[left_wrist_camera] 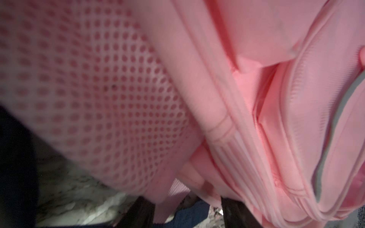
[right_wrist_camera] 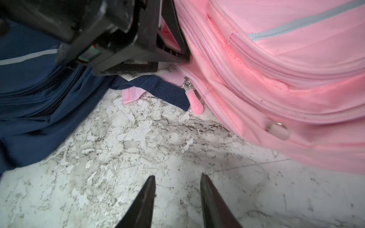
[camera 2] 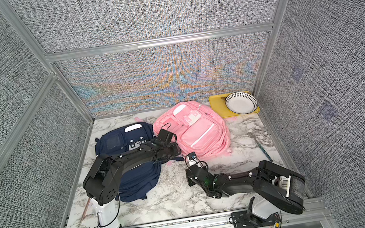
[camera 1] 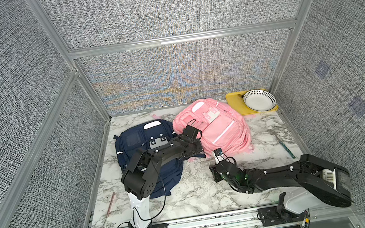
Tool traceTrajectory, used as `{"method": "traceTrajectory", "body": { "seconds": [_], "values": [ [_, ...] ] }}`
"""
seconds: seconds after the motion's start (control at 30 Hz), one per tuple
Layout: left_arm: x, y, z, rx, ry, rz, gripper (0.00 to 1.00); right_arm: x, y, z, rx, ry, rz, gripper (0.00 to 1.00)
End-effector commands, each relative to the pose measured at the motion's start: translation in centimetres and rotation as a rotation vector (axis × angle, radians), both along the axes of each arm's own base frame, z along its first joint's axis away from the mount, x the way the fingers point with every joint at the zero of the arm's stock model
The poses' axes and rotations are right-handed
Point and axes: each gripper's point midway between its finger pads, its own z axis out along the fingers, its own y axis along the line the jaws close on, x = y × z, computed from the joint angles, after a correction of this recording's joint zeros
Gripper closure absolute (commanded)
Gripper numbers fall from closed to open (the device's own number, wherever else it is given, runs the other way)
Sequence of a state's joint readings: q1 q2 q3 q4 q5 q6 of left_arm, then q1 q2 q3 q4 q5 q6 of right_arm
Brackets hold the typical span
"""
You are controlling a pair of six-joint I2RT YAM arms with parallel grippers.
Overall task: Zip up the backpack
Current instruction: Zip the zipper on the backpack.
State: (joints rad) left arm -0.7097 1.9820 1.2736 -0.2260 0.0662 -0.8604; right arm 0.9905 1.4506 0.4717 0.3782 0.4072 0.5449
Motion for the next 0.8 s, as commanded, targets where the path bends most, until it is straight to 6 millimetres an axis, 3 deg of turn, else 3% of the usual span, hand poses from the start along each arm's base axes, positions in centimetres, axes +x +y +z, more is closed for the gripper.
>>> {"method": "traceTrajectory", "body": {
  "seconds": [0.0, 0.13, 0.27, 0.33, 0.5, 0.77],
  "values": [
    [1.4, -0.3, -0.4, -0.001, -0.032, 0.028, 0.57, 0.3, 0.4, 0.8, 0.022, -0.022, -0.005, 0.59],
    [1.7, -0.4, 0.0, -0.015, -0.044, 0.025, 0.83, 0.2, -0.2, 0.9, 0.025, -0.031, -0.020, 0.59],
    [1.7, -0.8, 0.9, -0.034, -0.063, 0.004, 0.92, 0.1, -0.4, 1.0, 0.036, -0.033, -0.025, 0.58],
    [1.7, -1.3, 2.7, -0.069, -0.090, -0.014, 0.96, 0.2, -0.4, 1.0, 0.037, -0.033, -0.030, 0.58],
    [1.0, -2.1, 4.9, -0.103, -0.120, -0.047, 1.00, 0.3, 0.0, 1.8, 0.061, -0.051, -0.025, 0.58],
    [-0.1, -3.0, 6.7, -0.119, -0.142, -0.084, 1.00, 0.3, 0.4, 2.6, 0.067, -0.070, -0.032, 0.58]
  ]
}}
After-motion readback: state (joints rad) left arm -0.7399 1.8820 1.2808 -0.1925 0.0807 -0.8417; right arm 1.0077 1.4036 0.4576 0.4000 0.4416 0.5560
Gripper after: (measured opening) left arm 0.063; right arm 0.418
